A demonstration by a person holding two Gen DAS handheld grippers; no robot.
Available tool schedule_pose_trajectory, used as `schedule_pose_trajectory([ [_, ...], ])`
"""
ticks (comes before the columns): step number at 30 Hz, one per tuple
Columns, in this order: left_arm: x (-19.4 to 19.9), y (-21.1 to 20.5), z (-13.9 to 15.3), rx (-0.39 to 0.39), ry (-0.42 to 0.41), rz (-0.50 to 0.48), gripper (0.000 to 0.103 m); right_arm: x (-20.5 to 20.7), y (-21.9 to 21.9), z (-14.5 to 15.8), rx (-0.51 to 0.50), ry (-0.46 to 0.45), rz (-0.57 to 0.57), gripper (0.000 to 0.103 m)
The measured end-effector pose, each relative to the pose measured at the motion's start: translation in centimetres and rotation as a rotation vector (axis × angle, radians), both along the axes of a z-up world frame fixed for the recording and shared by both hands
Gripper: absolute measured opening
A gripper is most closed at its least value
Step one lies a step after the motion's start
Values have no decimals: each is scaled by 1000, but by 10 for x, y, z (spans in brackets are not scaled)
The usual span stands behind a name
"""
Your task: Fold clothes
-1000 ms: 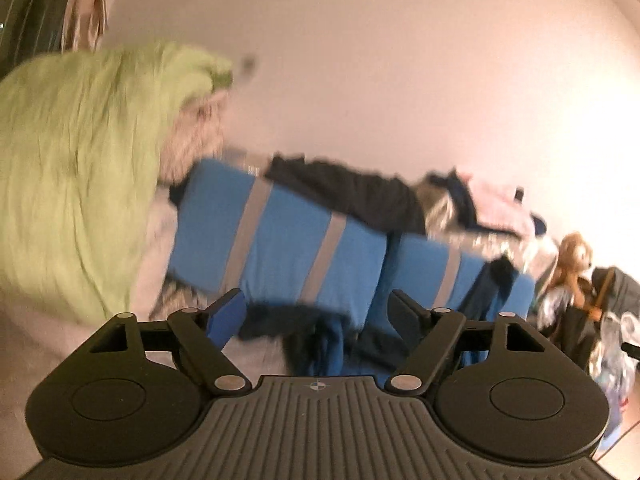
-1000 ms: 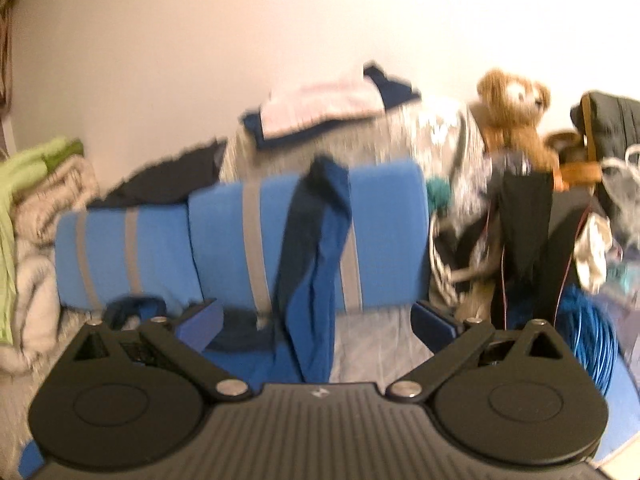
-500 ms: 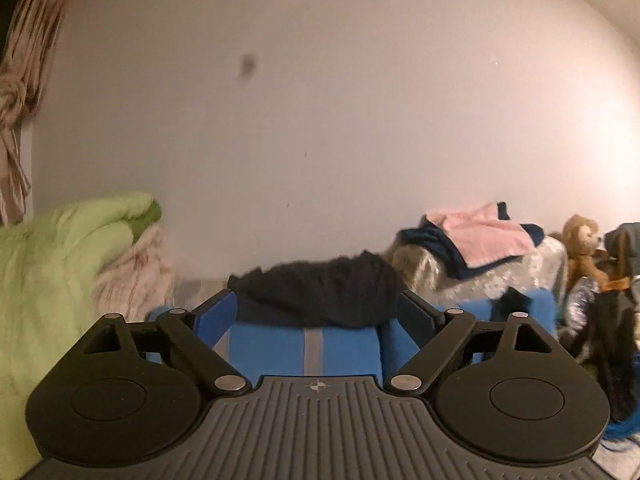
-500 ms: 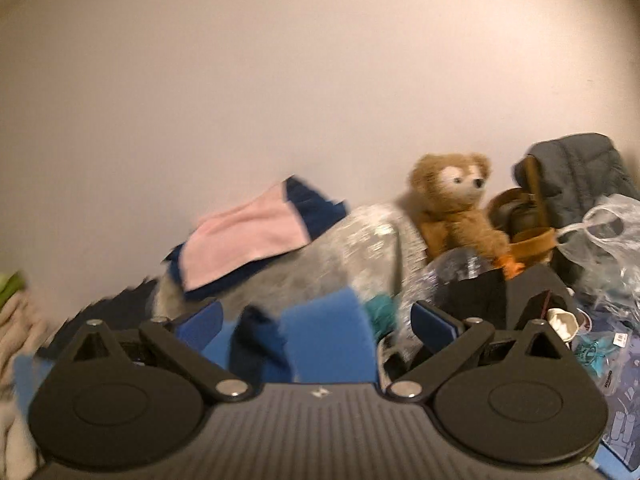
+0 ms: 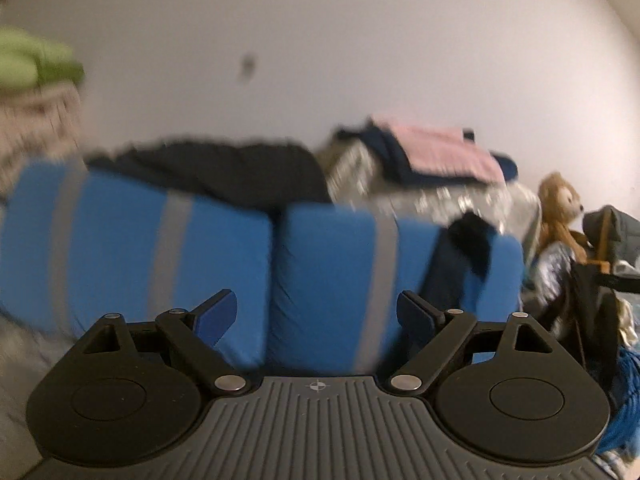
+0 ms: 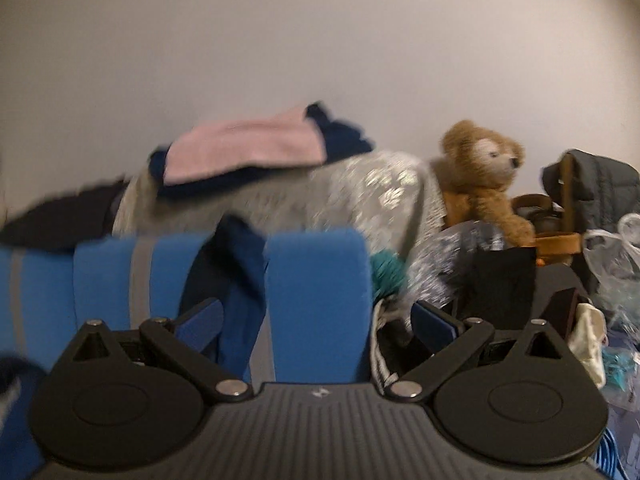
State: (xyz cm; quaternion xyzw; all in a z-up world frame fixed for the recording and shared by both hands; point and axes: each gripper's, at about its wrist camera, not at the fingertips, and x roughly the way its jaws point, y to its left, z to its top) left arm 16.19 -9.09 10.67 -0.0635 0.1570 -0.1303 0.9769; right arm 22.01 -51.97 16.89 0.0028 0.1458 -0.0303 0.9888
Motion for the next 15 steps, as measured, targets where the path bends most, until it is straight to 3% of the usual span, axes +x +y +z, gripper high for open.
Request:
schedule_pose_trajectory([
  [3,-3,-22,-36,-25,37,-20,88,17,18,-23,-53,29,33,103],
  [7,-9,-38,-67,-18,11,-36,88,38,31,-48,-86,42,57,103],
  [15,-2,-47,-125,-57,100,-54,88,83,34,-85,-36,32,55,101],
])
